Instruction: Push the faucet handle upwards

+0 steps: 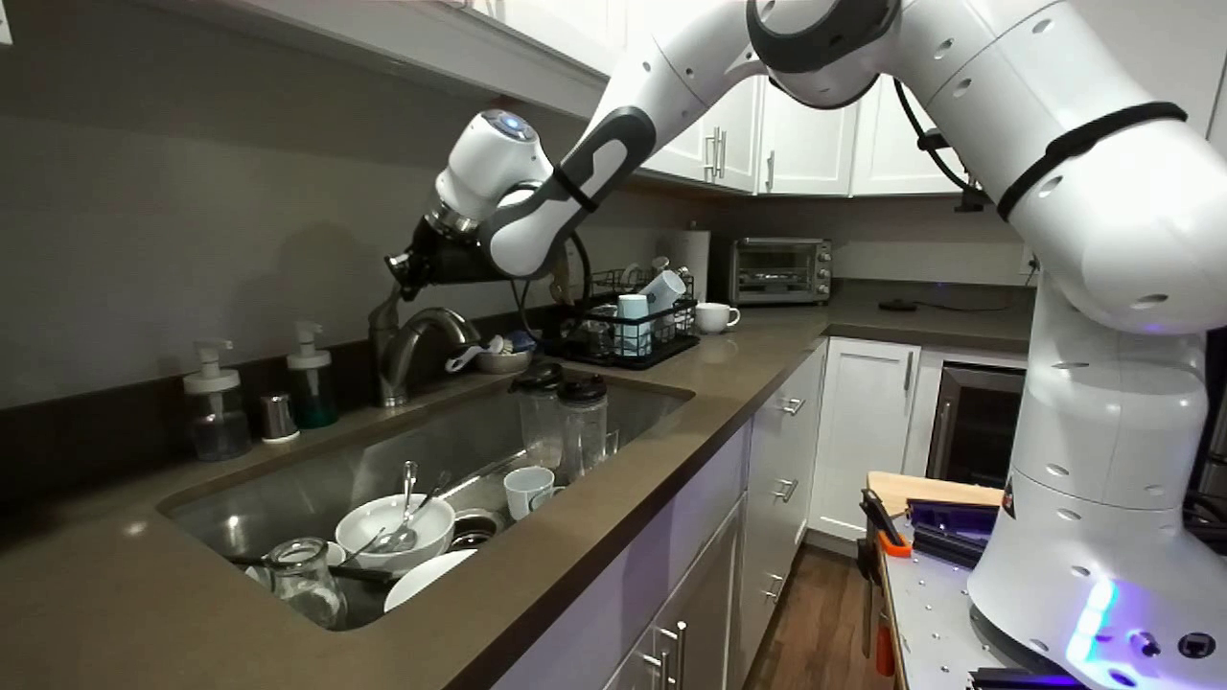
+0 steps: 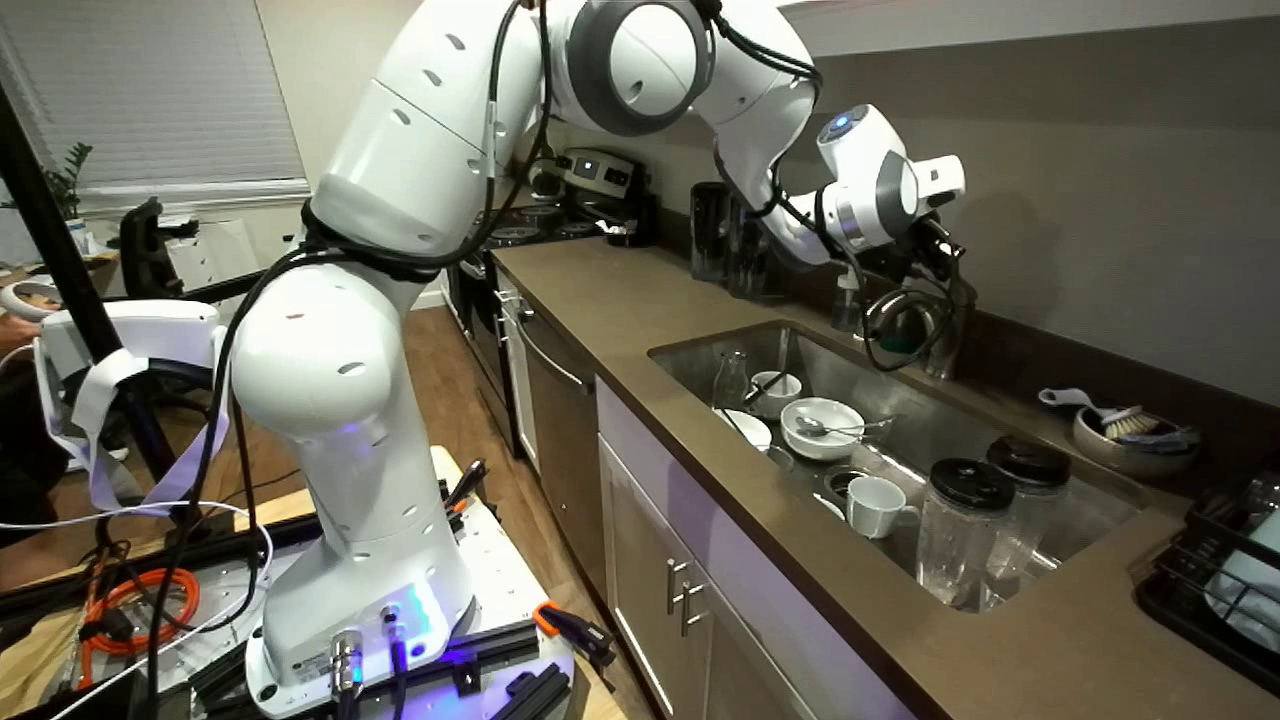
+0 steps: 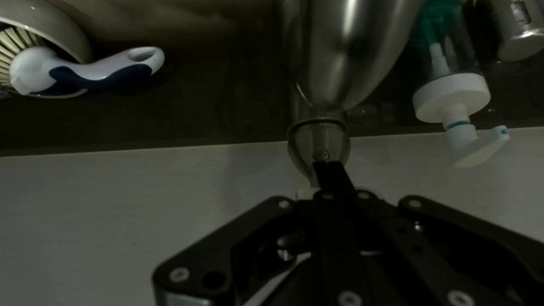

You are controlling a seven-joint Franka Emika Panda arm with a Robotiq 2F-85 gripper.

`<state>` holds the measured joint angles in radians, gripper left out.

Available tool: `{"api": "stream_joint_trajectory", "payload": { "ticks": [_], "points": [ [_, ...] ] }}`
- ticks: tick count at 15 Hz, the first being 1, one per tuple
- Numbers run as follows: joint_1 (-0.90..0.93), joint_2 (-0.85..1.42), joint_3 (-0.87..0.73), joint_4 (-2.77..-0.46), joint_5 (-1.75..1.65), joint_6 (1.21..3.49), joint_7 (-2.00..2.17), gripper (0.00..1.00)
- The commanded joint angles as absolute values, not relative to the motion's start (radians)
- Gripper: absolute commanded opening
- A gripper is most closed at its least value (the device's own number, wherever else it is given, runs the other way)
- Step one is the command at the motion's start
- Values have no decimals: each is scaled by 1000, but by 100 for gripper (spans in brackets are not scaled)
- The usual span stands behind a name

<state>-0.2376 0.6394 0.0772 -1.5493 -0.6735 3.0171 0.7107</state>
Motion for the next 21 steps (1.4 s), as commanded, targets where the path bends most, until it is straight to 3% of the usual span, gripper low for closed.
{"api": "stream_joint_trajectory", "payload": {
  "ticks": [1, 21],
  "points": [
    [-223, 678, 56, -1485, -683, 3054, 720, 4],
    [-93, 664, -138, -1472, -685, 3149, 774, 4]
  ]
}}
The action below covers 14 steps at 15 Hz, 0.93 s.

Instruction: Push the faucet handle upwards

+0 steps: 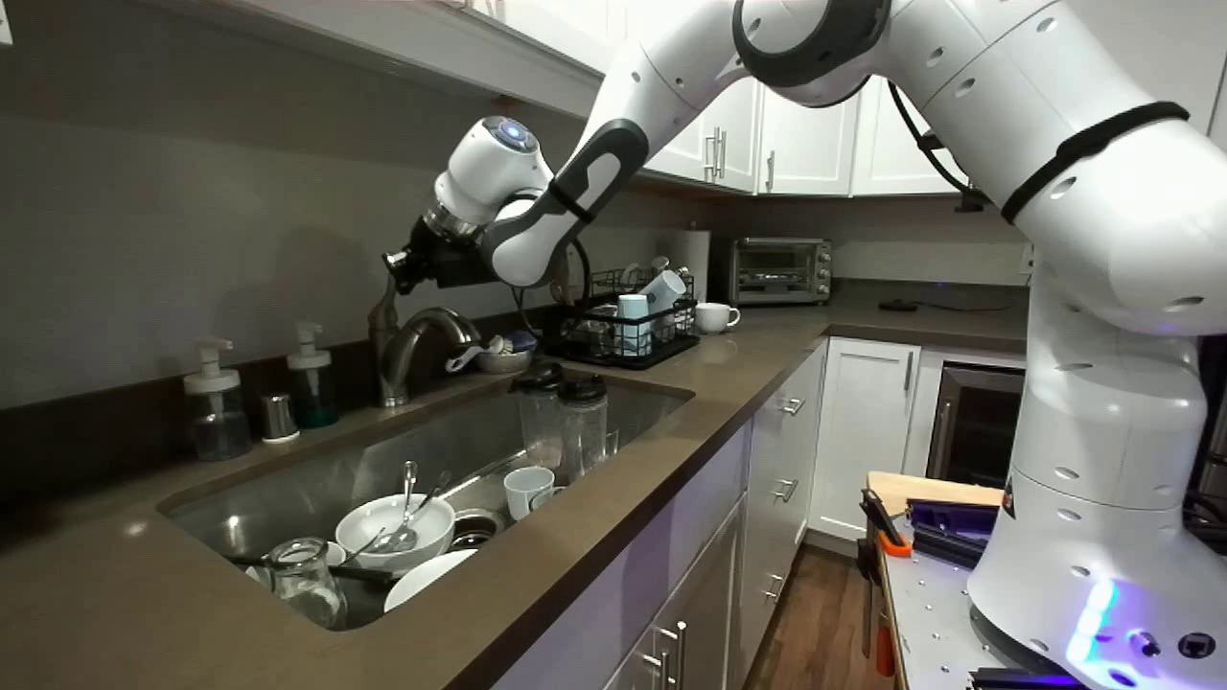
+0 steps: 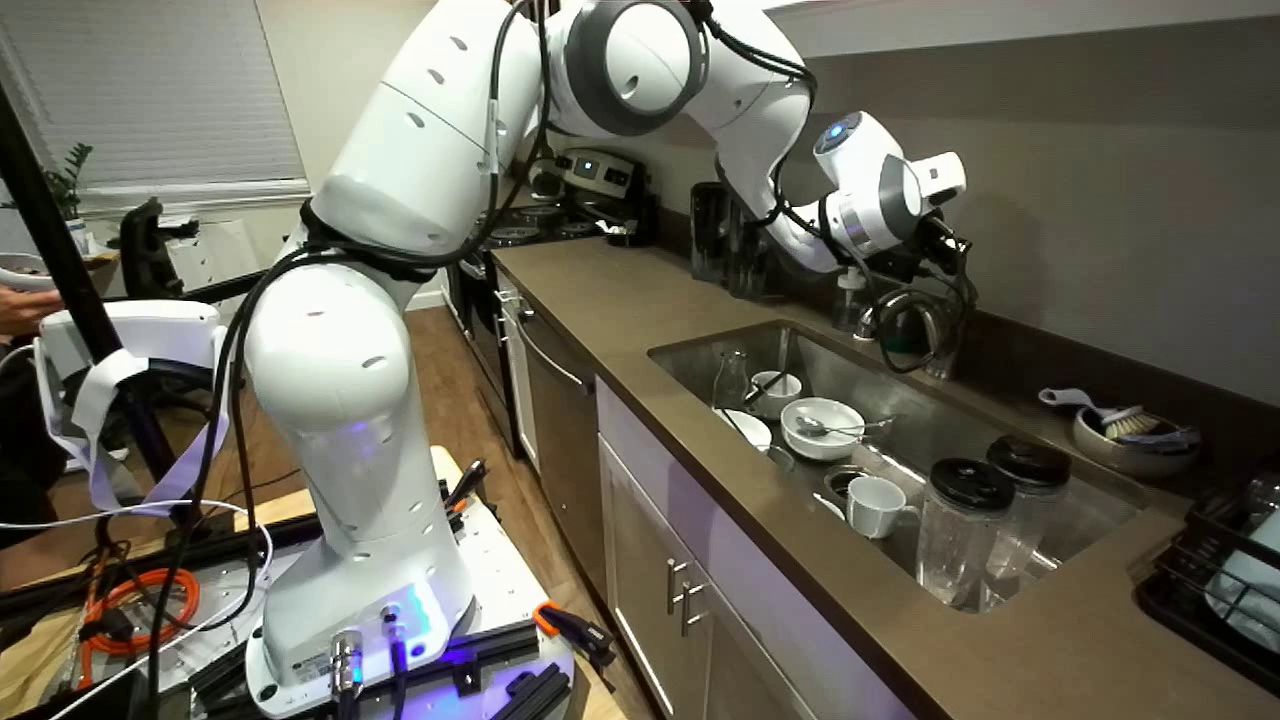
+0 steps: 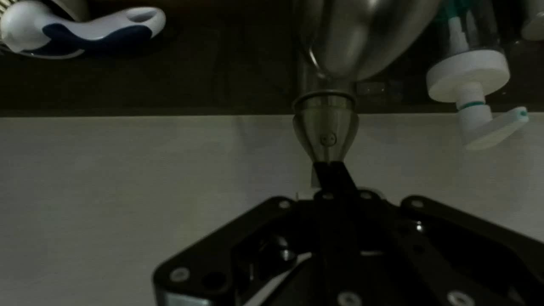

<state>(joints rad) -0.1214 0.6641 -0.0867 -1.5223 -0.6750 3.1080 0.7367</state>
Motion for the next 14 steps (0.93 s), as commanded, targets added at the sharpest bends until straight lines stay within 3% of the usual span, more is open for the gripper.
{"api": "stream_joint_trajectory", "payload": {
  "ticks": [1, 14],
  "points": [
    [-85, 664, -151, -1468, -684, 3155, 776, 4],
    [-20, 682, -254, -1399, -672, 3185, 825, 4]
  ]
}}
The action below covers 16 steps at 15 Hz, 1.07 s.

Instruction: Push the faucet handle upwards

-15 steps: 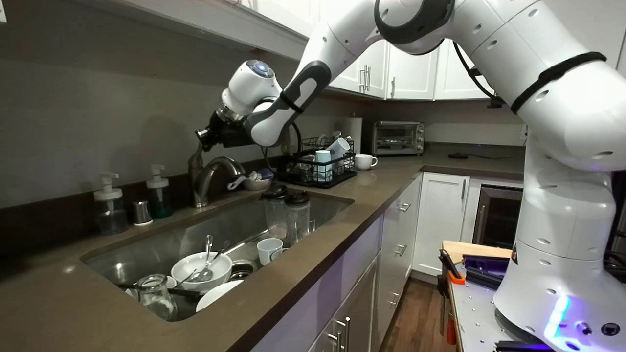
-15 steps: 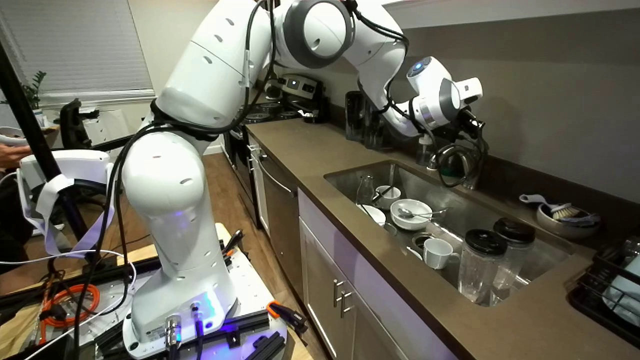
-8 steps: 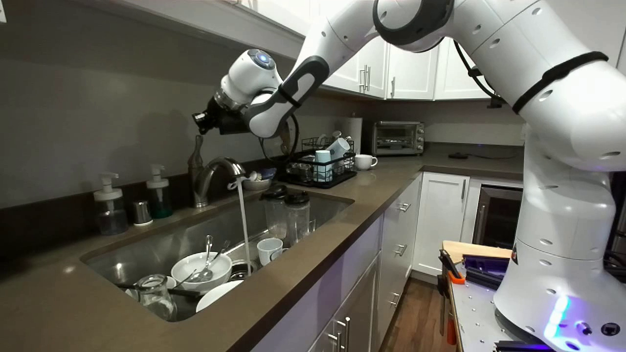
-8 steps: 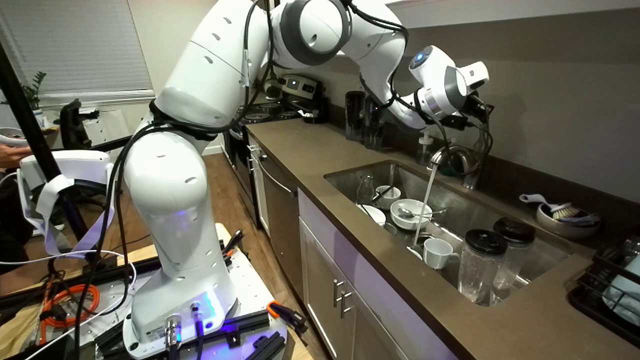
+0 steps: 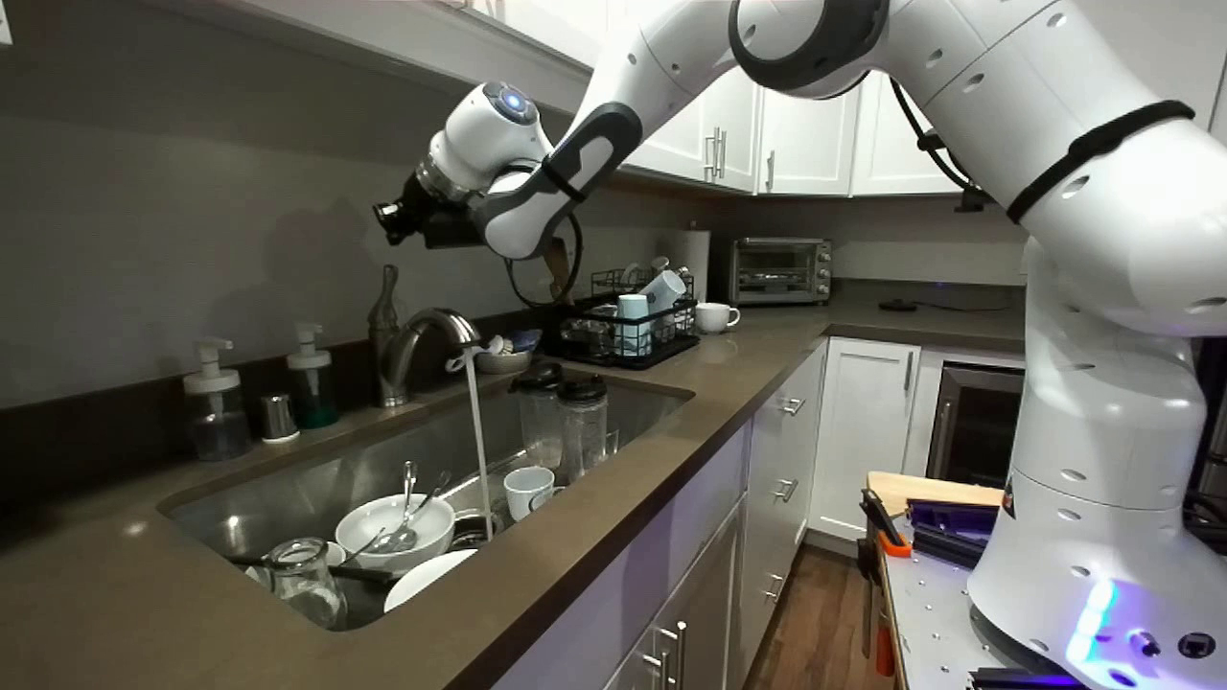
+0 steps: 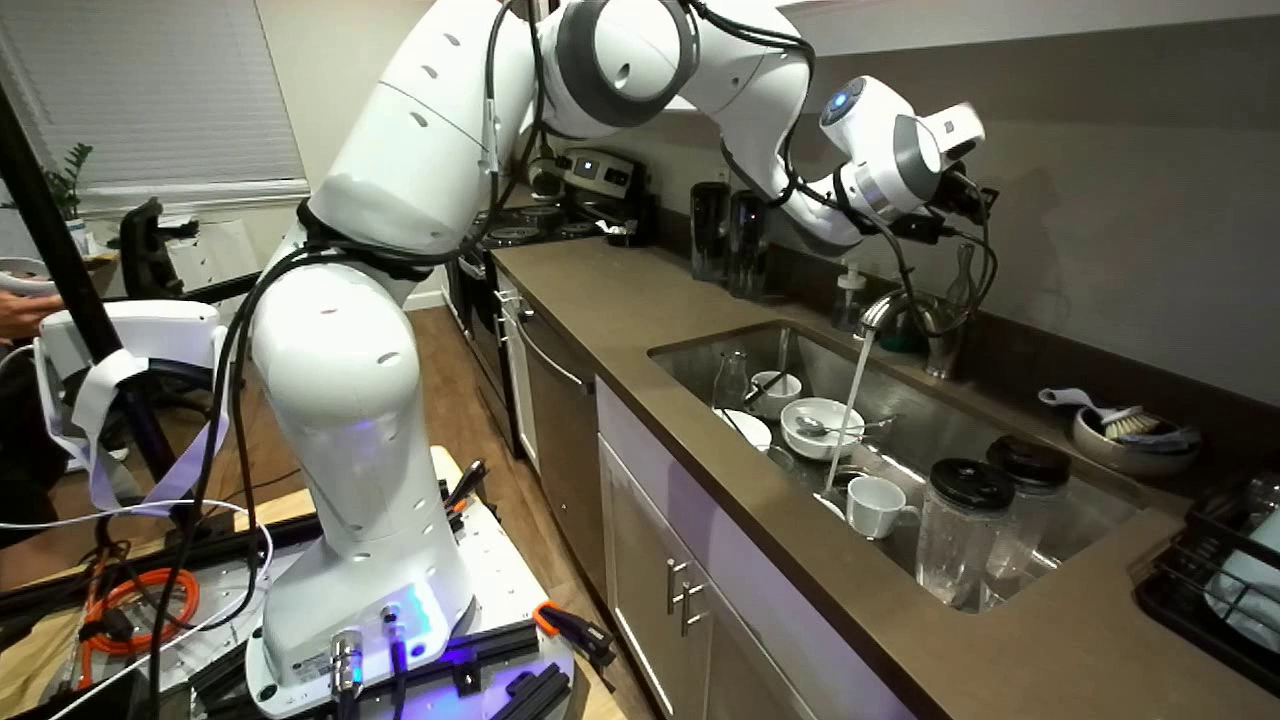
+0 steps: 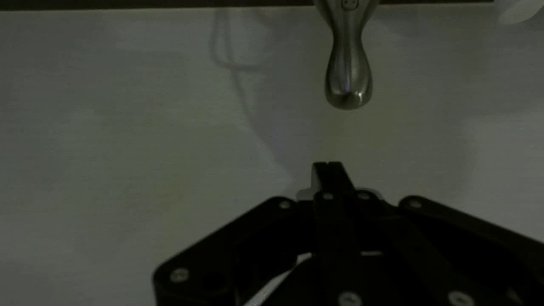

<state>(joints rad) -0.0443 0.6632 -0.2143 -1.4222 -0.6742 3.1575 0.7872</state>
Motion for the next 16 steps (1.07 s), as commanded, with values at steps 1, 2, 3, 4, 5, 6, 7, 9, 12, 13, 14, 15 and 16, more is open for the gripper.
{"api": "stream_joint_trajectory", "payload": {
  "ticks": [1, 2, 3, 4, 5, 6, 7, 9, 12, 13, 14, 15, 16],
  "points": [
    [-16, 682, -260, -1399, -672, 3186, 831, 4],
    [-10, 683, -268, -1399, -672, 3185, 836, 4],
    [-6, 684, -275, -1399, -671, 3186, 843, 4],
    [0, 683, -283, -1401, -672, 3187, 848, 4],
    [4, 681, -290, -1405, -673, 3188, 852, 4],
    [6, 677, -291, -1413, -674, 3189, 852, 4],
    [11, 674, -297, -1418, -676, 3188, 854, 4],
    [17, 665, -305, -1433, -680, 3193, 860, 4],
    [38, 656, -337, -1451, -681, 3214, 879, 5],
    [47, 655, -352, -1456, -680, 3224, 888, 5],
    [56, 653, -368, -1465, -680, 3238, 897, 5],
    [68, 651, -387, -1473, -680, 3248, 906, 20],
    [80, 650, -407, -1481, -679, 3263, 917, 31]
  ]
}}
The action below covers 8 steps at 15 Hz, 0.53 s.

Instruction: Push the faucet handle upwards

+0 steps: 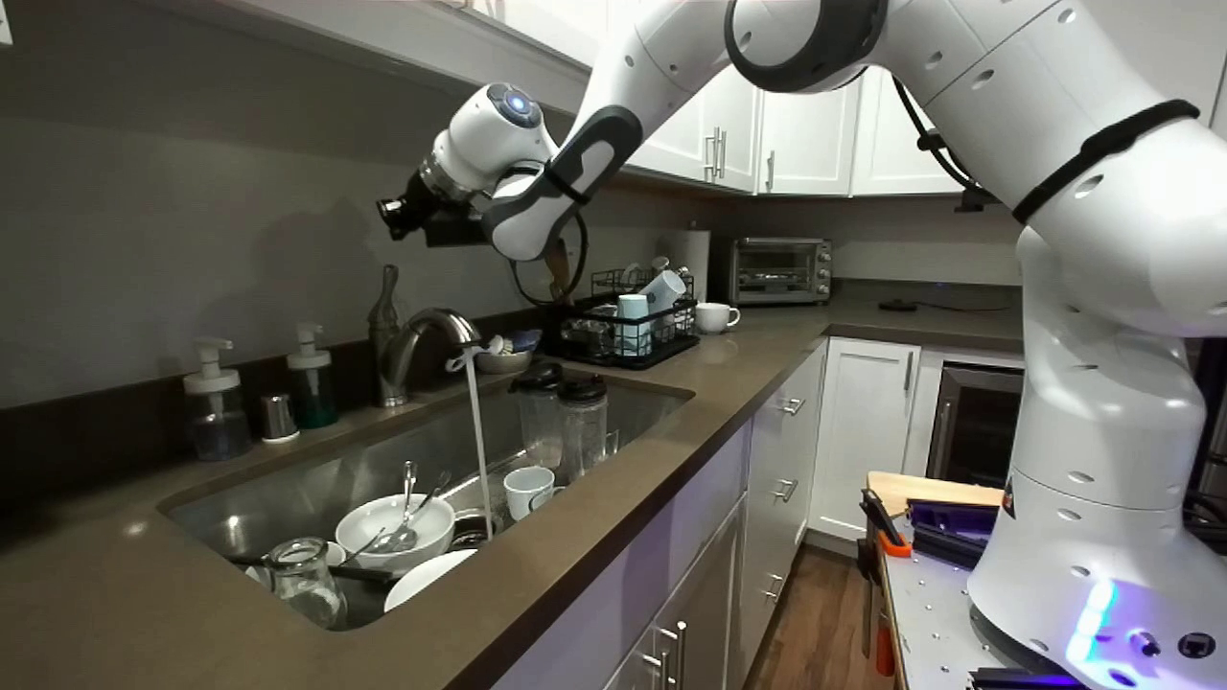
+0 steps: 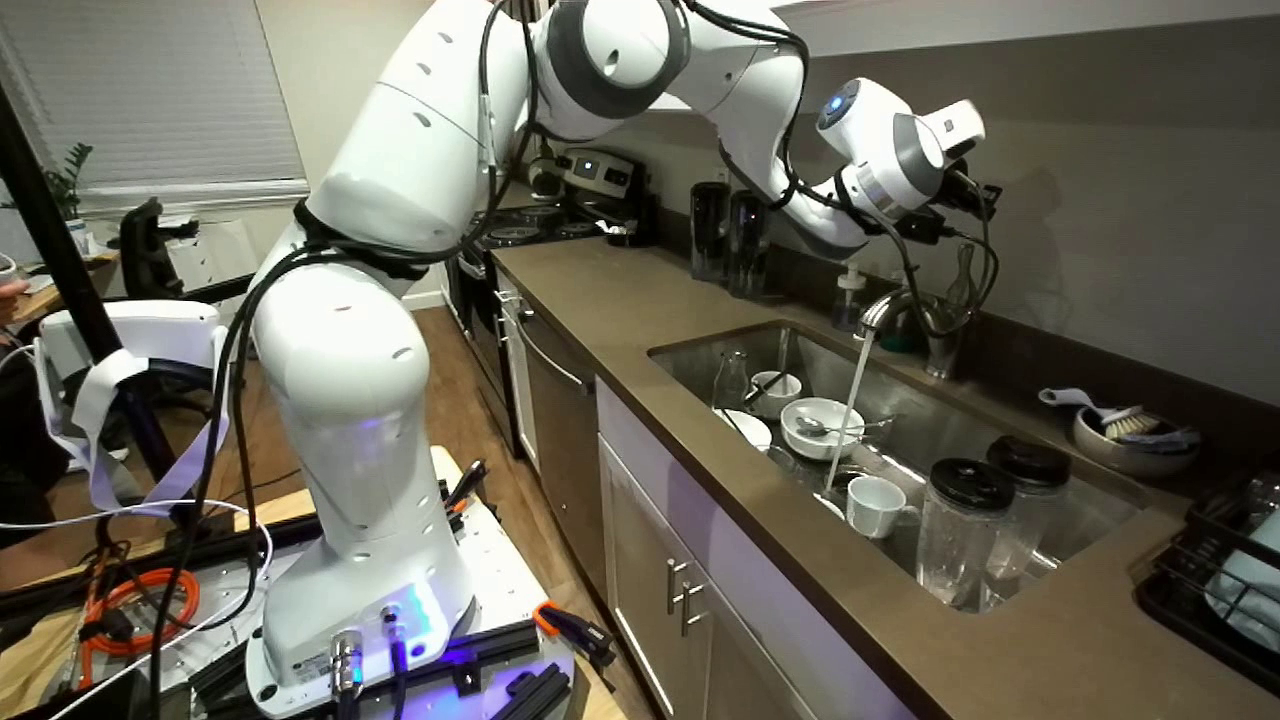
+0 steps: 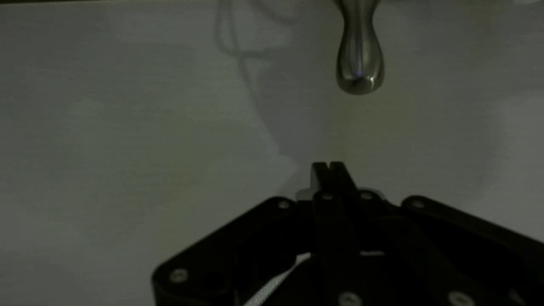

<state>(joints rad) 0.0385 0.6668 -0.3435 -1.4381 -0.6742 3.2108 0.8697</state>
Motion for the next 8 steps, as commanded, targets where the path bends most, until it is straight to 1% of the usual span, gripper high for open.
{"api": "stream_joint_trajectory", "payload": {
  "ticks": [1, 3, 8],
  "points": [
    [89, 647, -420, -1493, -678, 3277, 924, 36],
    [116, 648, -462, -1510, -674, 3303, 939, 47],
    [187, 627, -548, -1587, -672, 3347, 967, 81]
  ]
}}
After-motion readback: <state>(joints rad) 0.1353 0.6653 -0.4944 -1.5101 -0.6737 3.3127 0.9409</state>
